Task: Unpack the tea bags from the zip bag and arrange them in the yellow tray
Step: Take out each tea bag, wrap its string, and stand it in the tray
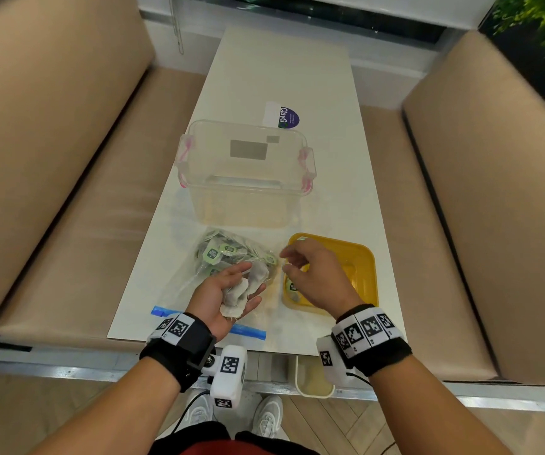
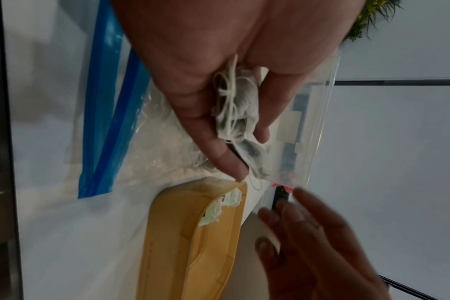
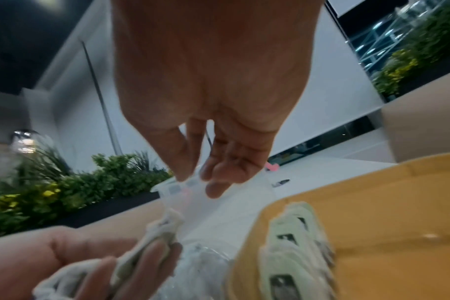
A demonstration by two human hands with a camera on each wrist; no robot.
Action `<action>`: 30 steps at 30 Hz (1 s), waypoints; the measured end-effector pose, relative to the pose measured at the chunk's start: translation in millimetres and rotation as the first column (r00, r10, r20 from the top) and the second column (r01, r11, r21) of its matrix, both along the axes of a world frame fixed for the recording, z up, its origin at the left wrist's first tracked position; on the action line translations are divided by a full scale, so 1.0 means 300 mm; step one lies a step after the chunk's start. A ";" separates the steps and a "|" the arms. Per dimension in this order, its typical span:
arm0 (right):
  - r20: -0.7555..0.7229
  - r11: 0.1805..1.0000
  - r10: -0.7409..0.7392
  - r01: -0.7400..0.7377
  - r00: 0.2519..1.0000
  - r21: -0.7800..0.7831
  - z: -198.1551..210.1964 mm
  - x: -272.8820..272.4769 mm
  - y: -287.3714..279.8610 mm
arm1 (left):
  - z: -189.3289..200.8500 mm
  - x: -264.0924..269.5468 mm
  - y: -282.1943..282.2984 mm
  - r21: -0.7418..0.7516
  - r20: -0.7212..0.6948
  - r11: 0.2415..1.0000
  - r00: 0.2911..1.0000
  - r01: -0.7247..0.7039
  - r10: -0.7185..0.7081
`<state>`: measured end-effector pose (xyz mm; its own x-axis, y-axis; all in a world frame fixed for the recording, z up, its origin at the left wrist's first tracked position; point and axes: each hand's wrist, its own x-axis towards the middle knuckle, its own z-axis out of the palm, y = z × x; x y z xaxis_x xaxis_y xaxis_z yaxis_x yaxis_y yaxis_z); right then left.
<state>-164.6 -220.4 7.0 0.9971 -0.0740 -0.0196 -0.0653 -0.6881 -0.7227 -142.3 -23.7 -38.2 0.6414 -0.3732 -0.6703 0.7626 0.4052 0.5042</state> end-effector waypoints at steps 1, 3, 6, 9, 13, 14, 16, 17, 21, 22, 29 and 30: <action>0.001 0.995 0.098 -0.098 0.995 -0.009 0.006 0.005 0.013 | -0.001 -0.001 -0.003 -0.003 0.008 1.000 1.000 0.014 -0.014; -0.031 0.949 0.291 -0.293 0.956 -0.112 0.005 0.010 0.040 | 0.005 -0.003 -0.006 -0.011 0.031 0.999 0.999 0.044 -0.044; -0.102 0.859 0.417 -0.428 0.903 -0.281 -0.014 0.007 0.072 | 0.010 -0.003 -0.007 -0.040 0.043 0.998 0.998 0.051 -0.050; -0.094 0.851 0.401 -0.409 0.911 -0.329 -0.026 0.008 0.078 | 0.008 -0.001 -0.005 -0.076 0.009 0.996 0.999 0.041 -0.041; -0.017 0.879 0.347 -0.332 0.938 -0.342 -0.029 0.006 0.067 | 0.014 -0.001 -0.007 -0.076 0.007 0.996 0.999 0.051 -0.051; -0.003 0.896 0.323 -0.307 0.946 -0.322 -0.027 0.006 0.064 | 0.017 -0.001 -0.008 -0.084 0.009 0.995 0.999 0.050 -0.050; 0.016 0.932 0.270 -0.257 0.963 -0.257 -0.024 0.007 0.055 | 0.018 0.001 -0.007 -0.101 0.010 0.994 0.999 0.046 -0.045; 0.021 0.950 0.237 -0.227 0.971 -0.215 -0.023 0.008 0.048 | 0.016 0.002 -0.007 -0.106 0.009 0.993 0.999 0.046 -0.045; 0.012 0.998 0.058 -0.057 0.998 -0.034 -0.014 0.010 0.016 | 0.011 0.006 -0.008 -0.077 0.008 0.996 0.999 0.051 -0.051; 0.008 1.000 0.011 -0.011 1.000 0.012 -0.008 0.010 0.008 | 0.009 0.007 -0.007 -0.055 0.008 0.997 0.998 0.057 -0.056; -0.046 0.965 -0.119 0.126 0.992 0.231 0.033 0.010 -0.045 | -0.018 0.002 -0.010 0.068 0.084 0.995 0.994 0.068 -0.073; -0.066 0.963 -0.133 0.144 0.989 0.229 0.033 0.010 -0.055 | -0.021 0.001 -0.012 0.099 0.112 0.992 0.989 0.084 -0.095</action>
